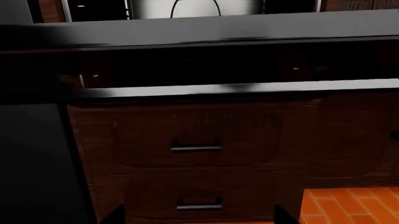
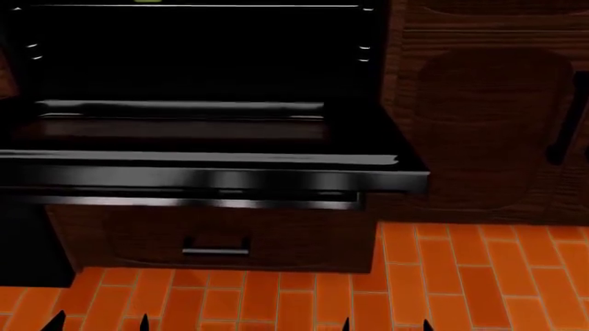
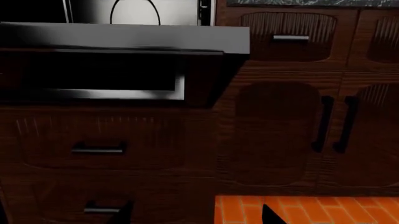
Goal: Close the oven door
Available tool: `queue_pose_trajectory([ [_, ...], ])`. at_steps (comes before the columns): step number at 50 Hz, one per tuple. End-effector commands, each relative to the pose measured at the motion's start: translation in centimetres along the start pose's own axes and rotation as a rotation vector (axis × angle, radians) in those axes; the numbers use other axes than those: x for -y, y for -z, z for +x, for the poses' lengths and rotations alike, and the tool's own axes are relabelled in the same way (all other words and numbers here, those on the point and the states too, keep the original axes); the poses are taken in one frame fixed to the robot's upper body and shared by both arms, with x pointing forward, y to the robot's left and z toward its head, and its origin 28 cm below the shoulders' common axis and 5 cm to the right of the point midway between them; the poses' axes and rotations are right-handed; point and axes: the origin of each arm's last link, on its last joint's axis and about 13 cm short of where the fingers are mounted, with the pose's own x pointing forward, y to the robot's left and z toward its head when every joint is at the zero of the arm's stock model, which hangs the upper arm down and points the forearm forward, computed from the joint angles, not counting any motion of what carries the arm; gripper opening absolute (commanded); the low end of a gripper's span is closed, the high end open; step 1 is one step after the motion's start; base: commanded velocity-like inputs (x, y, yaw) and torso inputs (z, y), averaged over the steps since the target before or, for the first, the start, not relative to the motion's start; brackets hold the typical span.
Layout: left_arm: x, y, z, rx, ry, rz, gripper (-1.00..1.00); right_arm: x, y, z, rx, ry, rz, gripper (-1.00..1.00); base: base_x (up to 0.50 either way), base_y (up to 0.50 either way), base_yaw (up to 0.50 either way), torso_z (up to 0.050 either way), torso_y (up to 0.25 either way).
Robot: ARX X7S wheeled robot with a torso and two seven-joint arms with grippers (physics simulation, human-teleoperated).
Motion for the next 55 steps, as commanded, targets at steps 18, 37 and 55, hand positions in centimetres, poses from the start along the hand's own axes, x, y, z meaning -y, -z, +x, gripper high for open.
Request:
queue_pose_trajectory([
  [18,0.03,-0.01,-0.02,0.004,0.0,0.005,1.0,-0.02,0.09,0.05,-0.006,0.001,-0.008,1.0,0.0,0.0,0.0,-0.05,0.0],
  [37,0.02,0.02,0.03,0.005,-0.005,0.012,1.0,-0.01,0.05,0.06,-0.004,-0.003,-0.005,1.0,0.0,0.0,0.0,-0.049,0.0],
  [55,0.04,0.03,-0.01,0.006,-0.004,0.012,1.0,-0.04,0.03,0.02,-0.006,-0.006,-0.01,1.0,0.0,0.0,0.0,-0.05,0.0],
])
